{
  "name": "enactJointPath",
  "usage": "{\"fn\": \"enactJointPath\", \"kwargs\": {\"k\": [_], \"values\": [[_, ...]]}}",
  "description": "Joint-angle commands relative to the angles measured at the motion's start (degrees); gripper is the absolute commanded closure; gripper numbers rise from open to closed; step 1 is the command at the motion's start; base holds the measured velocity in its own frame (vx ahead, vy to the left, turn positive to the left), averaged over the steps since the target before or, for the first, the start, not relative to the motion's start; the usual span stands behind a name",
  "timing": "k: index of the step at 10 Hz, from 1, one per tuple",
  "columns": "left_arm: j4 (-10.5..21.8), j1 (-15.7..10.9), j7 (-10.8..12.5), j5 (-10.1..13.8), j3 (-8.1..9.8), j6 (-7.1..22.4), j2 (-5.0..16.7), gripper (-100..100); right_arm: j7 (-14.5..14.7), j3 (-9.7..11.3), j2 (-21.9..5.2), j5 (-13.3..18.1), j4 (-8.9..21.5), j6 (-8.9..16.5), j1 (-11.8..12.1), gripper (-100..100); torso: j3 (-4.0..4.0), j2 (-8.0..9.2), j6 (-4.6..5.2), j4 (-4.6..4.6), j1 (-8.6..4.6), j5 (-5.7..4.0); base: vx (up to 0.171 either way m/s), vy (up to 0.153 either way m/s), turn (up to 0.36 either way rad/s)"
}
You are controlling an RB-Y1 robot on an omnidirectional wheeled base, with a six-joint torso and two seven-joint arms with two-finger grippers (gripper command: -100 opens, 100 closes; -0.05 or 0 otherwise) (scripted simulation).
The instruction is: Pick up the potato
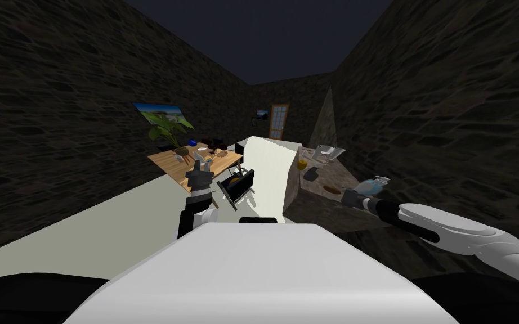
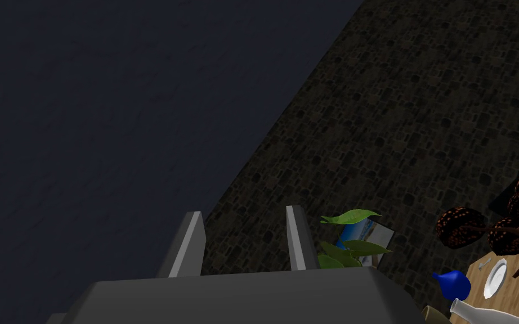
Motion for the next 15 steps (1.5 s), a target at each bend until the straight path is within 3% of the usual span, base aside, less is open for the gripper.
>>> {"fn": "enactJointPath", "kwargs": {"k": [1, 5, 6, 7, 9, 10, 11, 12, 13, 14, 15], "values": [[0.0, 0.0, 0.0, 0.0, 0.0, 0.0, 0.0, 0, 0.79, 0.88, -1.09, 0.27, 2.23, -0.2, 0.27, -100, 0.0, 0.0, 0.0, 0.0, 0.0, 0.0, 0.051, 0.015, 0.04], [0.0, 0.01, 0.0, 0.0, 0.0, 0.0, 0.0, 0, 3.29, 3.46, -3.59, 0.67, 7.54, -0.36, 2.62, -100, -0.22, -0.4, -0.01, -0.09, 0.01, 0.0, 0.164, 0.008, 0.05], [0.0, 0.01, 0.0, 0.0, 0.0, 0.0, 0.0, 0, 3.29, 3.46, -3.59, 0.67, 7.54, -0.36, 2.62, -100, -0.22, -0.4, -0.02, -0.08, -0.08, 0.0, 0.117, -0.017, 0.027], [0.0, 0.01, 0.0, 0.0, 0.0, 0.0, 0.0, 0, 4.09, 4.81, -3.83, 0.73, 9.2, -0.56, 3.64, -100, -0.14, -0.25, -0.01, -0.06, -0.09, -0.03, 0.139, -0.027, 0.061], [0.0, 0.01, 0.0, 0.0, 0.0, 0.0, 0.0, 0, 4.09, 4.81, -3.83, 0.73, 9.2, -0.56, 3.64, -100, -0.15, -0.26, -0.01, -0.05, -0.11, -0.03, 0.103, -0.008, 0.012], [0.0, 0.0, 0.0, 0.0, 0.0, 0.0, 0.0, 0, 4.54, 6.15, -3.45, 0.79, 10.02, -0.85, 4.5, -100, -0.03, -0.05, 0.0, -0.01, -0.04, -0.02, 0.085, -0.006, 0.052], [0.0, 0.0, 0.0, 0.0, 0.0, 0.0, 0.0, 0, 3.92, 5.21, -4.22, 0.55, 9.12, -0.49, 4.66, -100, -0.02, -0.05, 0.0, 0.0, -0.05, -0.01, 0.05, -0.008, 0.015], [0.0, 0.0, 0.0, 0.0, 0.0, 0.0, 0.0, 0, 3.9, 5.3, -4.26, 0.53, 9.17, -0.56, 4.74, 0, 0.03, 0.06, 0.01, 0.01, -0.04, -0.01, 0.008, -0.001, 0.0], [0.0, 0.0, 0.0, 0.0, 0.0, 0.0, 0.0, 0, 4.54, 6.14, -2.45, 1.03, 9.57, 0.39, 4.23, -100, 0.12, 0.2, 0.01, 0.05, -0.02, -0.01, 0.03, -0.018, 0.102], [0.0, -0.01, 0.0, 0.0, 0.0, 0.0, 0.0, 0, 4.96, 6.71, -1.25, 1.36, 9.83, 1.01, 3.9, -100, 0.12, 0.18, -0.01, 0.05, -0.08, -0.03, 0.057, -0.044, 0.136], [0.0, 0.0, 0.0, 0.0, 0.0, 0.0, 0.0, 0, 4.75, 6.62, -1.86, 1.26, 10.15, 0.19, 3.56, -100, 0.07, 0.11, -0.01, 0.03, -0.18, -0.05, 0.027, -0.024, 0.029]]}}
